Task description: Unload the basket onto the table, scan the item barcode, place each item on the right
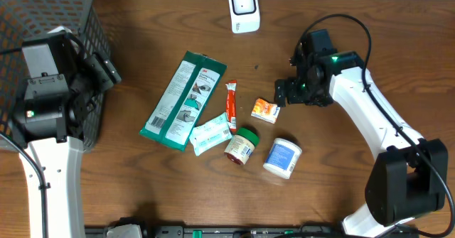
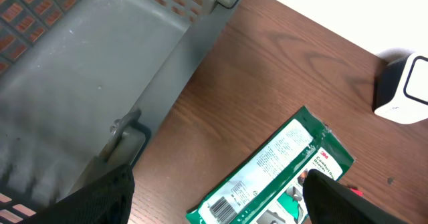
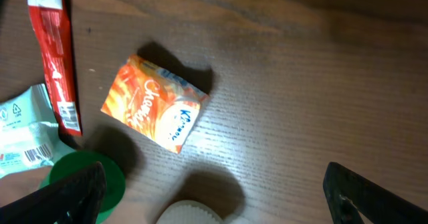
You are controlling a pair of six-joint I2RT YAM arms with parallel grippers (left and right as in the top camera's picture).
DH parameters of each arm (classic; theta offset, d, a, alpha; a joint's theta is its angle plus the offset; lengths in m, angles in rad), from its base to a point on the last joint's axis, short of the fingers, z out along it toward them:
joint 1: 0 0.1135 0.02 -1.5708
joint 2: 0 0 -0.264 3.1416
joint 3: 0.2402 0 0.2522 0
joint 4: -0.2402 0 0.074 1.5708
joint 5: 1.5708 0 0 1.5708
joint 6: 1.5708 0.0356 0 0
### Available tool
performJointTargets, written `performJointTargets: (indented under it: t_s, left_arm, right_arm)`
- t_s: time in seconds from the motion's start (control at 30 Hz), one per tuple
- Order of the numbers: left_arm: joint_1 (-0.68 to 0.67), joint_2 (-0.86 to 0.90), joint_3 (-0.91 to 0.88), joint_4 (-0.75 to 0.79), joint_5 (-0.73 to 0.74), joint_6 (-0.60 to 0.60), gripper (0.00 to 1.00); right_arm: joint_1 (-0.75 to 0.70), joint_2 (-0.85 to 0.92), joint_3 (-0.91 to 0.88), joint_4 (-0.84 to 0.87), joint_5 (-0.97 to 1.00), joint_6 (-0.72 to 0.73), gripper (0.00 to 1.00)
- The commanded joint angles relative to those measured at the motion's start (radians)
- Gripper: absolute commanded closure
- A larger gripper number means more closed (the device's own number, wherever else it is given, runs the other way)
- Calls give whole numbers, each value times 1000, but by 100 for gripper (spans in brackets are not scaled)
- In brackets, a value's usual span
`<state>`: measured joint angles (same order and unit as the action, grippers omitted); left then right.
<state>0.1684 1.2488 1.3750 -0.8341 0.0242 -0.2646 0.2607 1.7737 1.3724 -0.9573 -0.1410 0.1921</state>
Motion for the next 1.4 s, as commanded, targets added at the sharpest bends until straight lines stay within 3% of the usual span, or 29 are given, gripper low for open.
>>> performJointTargets:
  t_s: [0.0, 1.23, 1.37]
  left_arm:
    - [8, -3, 12, -4, -13, 9, 17]
    - [8, -3, 12, -4, -13, 9, 17]
    - [8, -3, 12, -4, -13, 9, 17]
  right_arm:
    - [27, -4, -8, 19, 1, -14, 1]
    - [69, -4, -41, 71, -7, -37, 1]
    - [74, -4, -41, 93, -40, -106, 13]
